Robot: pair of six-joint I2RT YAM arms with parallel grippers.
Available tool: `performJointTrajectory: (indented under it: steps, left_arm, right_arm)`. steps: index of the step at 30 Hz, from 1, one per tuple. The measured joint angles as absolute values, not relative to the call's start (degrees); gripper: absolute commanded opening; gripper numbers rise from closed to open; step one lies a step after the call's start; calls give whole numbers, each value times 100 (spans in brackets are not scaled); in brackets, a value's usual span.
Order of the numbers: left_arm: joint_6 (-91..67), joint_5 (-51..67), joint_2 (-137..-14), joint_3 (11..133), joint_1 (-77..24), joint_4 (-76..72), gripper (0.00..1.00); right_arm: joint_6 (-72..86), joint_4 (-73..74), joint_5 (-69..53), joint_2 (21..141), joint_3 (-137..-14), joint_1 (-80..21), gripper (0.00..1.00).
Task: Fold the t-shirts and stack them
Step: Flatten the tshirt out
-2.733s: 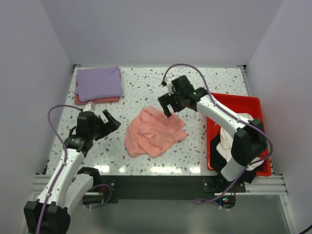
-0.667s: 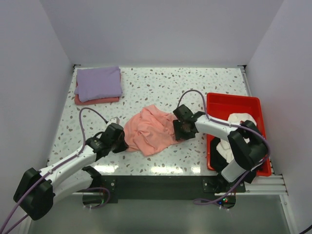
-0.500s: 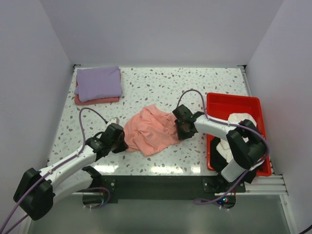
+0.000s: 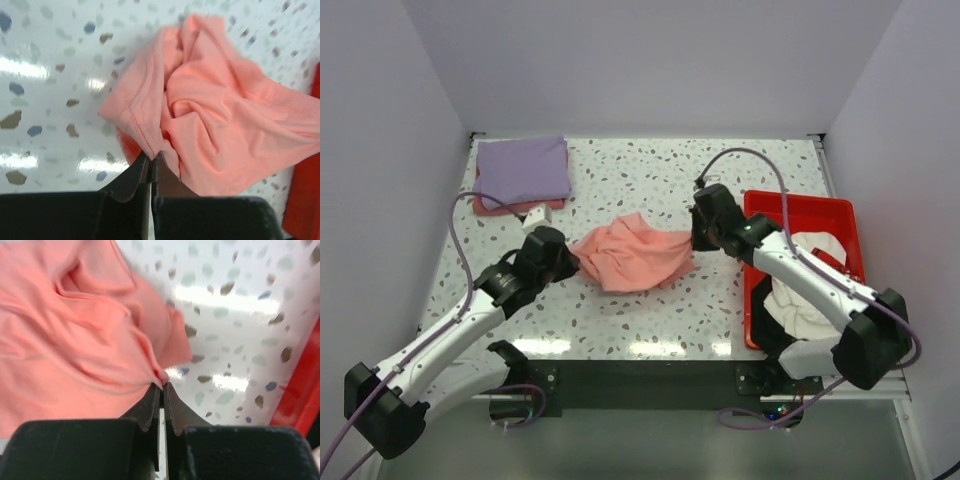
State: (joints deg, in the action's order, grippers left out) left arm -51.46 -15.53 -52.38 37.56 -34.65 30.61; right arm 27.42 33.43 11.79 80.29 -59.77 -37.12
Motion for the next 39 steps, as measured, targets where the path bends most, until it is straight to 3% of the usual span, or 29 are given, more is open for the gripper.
performJointTrajectory:
  steps: [9, 19, 28, 39]
  left_arm:
    - [-4987, -3155, -5024, 5778, -3463, 3413, 0]
    - [-4086, -4668, -4359, 7260, -3463, 3240, 0]
    - [-3199, -5046, -4071, 8659, -3463, 2880, 0]
    - [-2519, -5221, -3802, 8855, -3465, 2274, 0]
  right_arm:
    - [2556, 3422, 1470, 6659, -7203, -2311, 0]
    - [1946, 4084, 2141, 6563, -8993, -2233, 0]
    - [1468, 4394, 2257, 6108, -10353, -2233, 0]
    - [1129, 4289, 2156, 5730, -10366, -2233, 0]
